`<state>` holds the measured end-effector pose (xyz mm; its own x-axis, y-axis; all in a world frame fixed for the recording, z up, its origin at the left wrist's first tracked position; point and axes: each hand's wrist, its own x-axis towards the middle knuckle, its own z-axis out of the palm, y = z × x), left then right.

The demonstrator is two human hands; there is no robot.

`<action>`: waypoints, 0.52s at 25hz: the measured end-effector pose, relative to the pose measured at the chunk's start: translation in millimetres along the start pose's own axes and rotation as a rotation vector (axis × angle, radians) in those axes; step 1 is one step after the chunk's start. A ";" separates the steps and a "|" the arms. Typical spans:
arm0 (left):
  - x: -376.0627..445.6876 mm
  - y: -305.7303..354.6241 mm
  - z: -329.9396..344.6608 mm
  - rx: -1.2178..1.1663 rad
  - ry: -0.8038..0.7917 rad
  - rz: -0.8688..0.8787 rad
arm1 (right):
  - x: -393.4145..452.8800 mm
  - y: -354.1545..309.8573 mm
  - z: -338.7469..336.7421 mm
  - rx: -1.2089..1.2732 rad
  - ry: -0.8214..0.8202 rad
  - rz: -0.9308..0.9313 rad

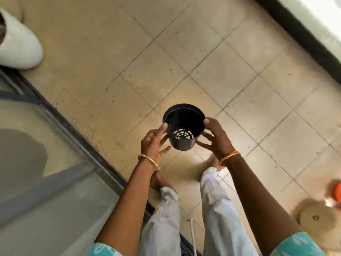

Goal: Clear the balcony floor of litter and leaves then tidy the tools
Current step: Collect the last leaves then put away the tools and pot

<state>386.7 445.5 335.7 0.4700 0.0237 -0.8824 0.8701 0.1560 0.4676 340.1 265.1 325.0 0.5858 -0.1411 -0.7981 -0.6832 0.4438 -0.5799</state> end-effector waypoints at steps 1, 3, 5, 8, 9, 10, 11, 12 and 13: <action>-4.2 -1.4 16.5 0.061 0.003 0.021 | -5.3 -1.6 -12.8 0.016 0.055 -0.016; -11.0 -12.0 70.1 0.228 -0.028 0.047 | -17.2 -10.2 -60.2 0.107 0.203 -0.065; -13.5 -24.7 113.1 0.325 -0.045 0.056 | -19.9 -13.2 -98.7 0.158 0.313 -0.094; -19.2 -51.0 201.7 0.489 -0.064 0.083 | -27.0 -28.0 -175.7 0.247 0.498 -0.108; -22.1 -57.7 229.3 0.531 -0.071 0.088 | -31.5 -34.9 -198.2 0.257 0.558 -0.101; -23.9 -63.2 255.4 0.561 -0.085 0.093 | -35.0 -42.4 -218.4 0.263 0.616 -0.096; -26.7 -68.3 283.1 0.575 -0.105 0.095 | -39.9 -51.5 -239.1 0.274 0.667 -0.096; -30.0 -73.3 309.6 0.590 -0.127 0.095 | -43.8 -59.0 -259.8 0.291 0.714 -0.090; -34.2 -79.3 338.8 0.604 -0.153 0.092 | -48.2 -66.1 -282.8 0.328 0.760 -0.084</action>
<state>352.0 97.8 346.6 0.5236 -0.1381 -0.8407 0.7345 -0.4268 0.5276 233.7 -7.7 355.5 0.0951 -0.6922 -0.7154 -0.4193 0.6239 -0.6595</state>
